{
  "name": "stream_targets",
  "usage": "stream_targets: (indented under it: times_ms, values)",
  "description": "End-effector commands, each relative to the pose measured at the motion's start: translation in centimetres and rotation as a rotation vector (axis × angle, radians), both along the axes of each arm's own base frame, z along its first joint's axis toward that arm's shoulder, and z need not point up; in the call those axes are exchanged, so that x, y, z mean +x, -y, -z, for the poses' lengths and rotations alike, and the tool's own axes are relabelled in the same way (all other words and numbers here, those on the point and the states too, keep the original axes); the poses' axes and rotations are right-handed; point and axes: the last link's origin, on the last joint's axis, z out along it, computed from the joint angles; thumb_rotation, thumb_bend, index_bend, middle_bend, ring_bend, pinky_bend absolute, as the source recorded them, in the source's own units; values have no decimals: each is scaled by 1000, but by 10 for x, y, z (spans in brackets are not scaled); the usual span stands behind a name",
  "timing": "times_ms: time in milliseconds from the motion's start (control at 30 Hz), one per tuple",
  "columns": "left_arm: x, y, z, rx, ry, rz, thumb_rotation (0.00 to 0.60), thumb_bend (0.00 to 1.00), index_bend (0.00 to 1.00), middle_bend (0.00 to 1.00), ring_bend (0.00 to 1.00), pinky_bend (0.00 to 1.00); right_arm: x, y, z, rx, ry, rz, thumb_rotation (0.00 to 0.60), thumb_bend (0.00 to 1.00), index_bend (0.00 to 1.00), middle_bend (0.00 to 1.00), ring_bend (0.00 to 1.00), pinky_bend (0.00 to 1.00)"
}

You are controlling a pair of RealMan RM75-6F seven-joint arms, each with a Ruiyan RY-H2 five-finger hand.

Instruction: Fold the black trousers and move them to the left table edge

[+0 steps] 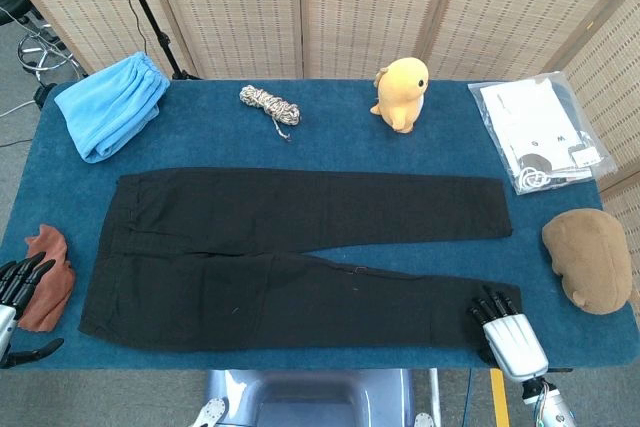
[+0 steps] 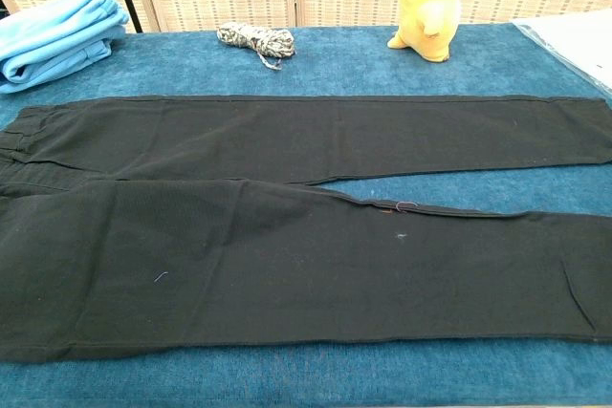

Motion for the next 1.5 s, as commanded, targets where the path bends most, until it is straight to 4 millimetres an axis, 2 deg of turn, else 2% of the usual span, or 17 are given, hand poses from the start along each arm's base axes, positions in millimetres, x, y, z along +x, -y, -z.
stream_targets:
  times_ms: [33, 267, 433, 933, 1133, 1400, 1500]
  values:
    - [0, 0, 0, -1, 0, 0, 600, 0, 0, 0, 0, 0, 0, 0, 1, 4, 11, -3, 600, 152, 394, 322, 180, 269]
    - [0, 1, 0, 1, 1, 0, 600, 0, 0, 0, 0, 0, 0, 0, 1, 6, 33, -9, 600, 299, 453, 381, 259, 400]
    - [0, 0, 0, -1, 1, -2, 600, 0, 0, 0, 0, 0, 0, 0, 2, 3, 50, -13, 600, 381, 468, 397, 272, 422]
    - [0, 1, 1, -5, 0, 1, 600, 0, 0, 0, 0, 0, -1, 1, 6, -1, 80, -17, 600, 437, 564, 505, 367, 541]
    - [4, -2, 9, -34, -26, 70, 600, 0, 0, 0, 0, 0, -1, 2, 5, -1, 103, -13, 600, 520, 578, 517, 378, 563]
    - [-18, 1, 21, -149, -125, 198, 600, 0, 0, 0, 0, 0, 2, 4, 3, -5, 119, -20, 600, 560, 583, 522, 379, 563]
    - [-33, 5, 30, -185, -139, 238, 600, 0, 0, 0, 0, 0, 4, 4, 1, -13, 135, -19, 600, 572, 583, 522, 379, 563]
